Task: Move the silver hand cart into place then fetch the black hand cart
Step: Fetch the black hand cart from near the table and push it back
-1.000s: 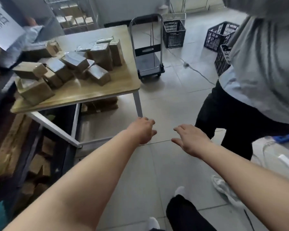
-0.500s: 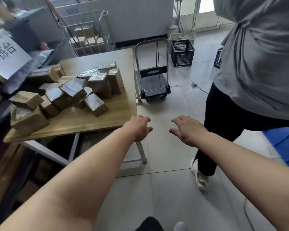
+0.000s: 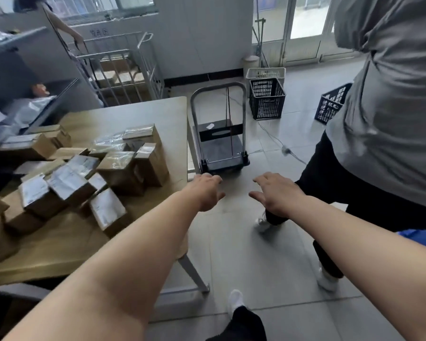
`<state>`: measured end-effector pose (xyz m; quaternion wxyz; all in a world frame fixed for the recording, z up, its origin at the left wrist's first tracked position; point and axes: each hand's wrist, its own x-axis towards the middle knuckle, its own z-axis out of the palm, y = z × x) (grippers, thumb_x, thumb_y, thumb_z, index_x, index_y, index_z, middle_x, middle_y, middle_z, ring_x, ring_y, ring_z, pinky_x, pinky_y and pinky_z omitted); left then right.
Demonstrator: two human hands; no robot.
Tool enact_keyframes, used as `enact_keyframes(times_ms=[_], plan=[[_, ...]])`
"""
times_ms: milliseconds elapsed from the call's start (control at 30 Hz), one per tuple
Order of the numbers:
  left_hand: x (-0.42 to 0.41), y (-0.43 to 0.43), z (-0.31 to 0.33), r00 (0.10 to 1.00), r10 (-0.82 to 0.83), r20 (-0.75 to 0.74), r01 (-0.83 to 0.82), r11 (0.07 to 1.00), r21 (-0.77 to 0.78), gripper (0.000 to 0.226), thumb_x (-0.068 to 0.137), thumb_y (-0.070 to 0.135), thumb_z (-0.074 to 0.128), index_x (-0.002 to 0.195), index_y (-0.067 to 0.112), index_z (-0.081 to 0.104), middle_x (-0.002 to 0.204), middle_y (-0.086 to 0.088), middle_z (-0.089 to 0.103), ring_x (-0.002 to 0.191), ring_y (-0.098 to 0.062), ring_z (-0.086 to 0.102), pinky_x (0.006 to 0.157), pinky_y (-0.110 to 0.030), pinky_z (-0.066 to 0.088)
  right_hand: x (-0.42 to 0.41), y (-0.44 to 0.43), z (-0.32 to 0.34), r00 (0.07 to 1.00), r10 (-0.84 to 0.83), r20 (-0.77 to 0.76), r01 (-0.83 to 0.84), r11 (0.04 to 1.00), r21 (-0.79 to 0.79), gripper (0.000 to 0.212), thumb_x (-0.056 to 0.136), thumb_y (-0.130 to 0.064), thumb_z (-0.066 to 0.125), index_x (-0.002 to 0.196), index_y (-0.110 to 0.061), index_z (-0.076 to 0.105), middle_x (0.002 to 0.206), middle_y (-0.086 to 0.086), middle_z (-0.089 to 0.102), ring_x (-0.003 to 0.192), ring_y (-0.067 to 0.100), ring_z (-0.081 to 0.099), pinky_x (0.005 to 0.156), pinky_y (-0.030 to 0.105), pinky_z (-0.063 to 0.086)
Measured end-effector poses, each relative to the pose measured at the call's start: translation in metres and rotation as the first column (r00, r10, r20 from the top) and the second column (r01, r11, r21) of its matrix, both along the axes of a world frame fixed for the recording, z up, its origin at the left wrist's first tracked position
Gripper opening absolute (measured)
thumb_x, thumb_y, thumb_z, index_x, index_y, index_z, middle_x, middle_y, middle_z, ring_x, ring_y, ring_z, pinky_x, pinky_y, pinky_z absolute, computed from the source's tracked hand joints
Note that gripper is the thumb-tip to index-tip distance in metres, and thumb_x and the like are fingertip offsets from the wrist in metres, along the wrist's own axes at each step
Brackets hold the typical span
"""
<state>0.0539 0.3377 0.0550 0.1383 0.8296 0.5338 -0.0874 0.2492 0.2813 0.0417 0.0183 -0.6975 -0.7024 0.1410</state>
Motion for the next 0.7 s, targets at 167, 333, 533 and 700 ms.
enact_keyframes(times_ms=[167,333,533,700], plan=[[0.011,0.098,0.001,1.0,0.014,0.003,-0.014,1.0,-0.026,0.048,0.094,0.042,0.046,0.137,0.022,0.039,0.143,-0.007,0.04,0.13,-0.029,0.034,0.102,-0.042,0.033,0.004,0.099,-0.003,1.0,-0.002,-0.003,0.002,0.998,-0.056,0.054,0.093,-0.051,0.039,0.137,-0.021,0.039,0.14,0.003,0.043,0.129,0.026,0.038,0.104,0.041,0.034],[0.017,0.173,0.001,0.997,0.062,0.056,-0.06,0.998,-0.036,0.048,0.094,0.04,0.046,0.138,0.022,0.039,0.142,-0.008,0.04,0.129,-0.029,0.034,0.103,-0.041,0.032,0.01,0.178,0.002,1.0,0.02,0.01,-0.019,0.997,-0.07,0.052,0.092,-0.052,0.039,0.133,-0.02,0.043,0.136,0.004,0.045,0.126,0.027,0.04,0.102,0.042,0.036],[0.027,0.253,-0.004,0.987,0.121,0.108,-0.116,0.992,-0.05,0.05,0.094,0.038,0.047,0.139,0.02,0.037,0.144,-0.01,0.037,0.132,-0.03,0.029,0.109,-0.042,0.028,0.013,0.265,0.003,0.999,0.042,0.014,-0.041,0.997,-0.069,0.051,0.091,-0.052,0.041,0.131,-0.019,0.045,0.135,0.004,0.046,0.124,0.029,0.043,0.102,0.044,0.038],[0.035,0.318,0.001,0.967,0.207,0.15,-0.202,0.978,-0.051,0.05,0.095,0.037,0.047,0.14,0.02,0.036,0.147,-0.008,0.033,0.136,-0.028,0.024,0.11,-0.042,0.026,0.012,0.334,0.004,0.994,0.103,0.032,-0.1,0.992,-0.074,0.053,0.092,-0.052,0.04,0.133,-0.018,0.043,0.134,0.006,0.047,0.125,0.029,0.043,0.102,0.044,0.038]])
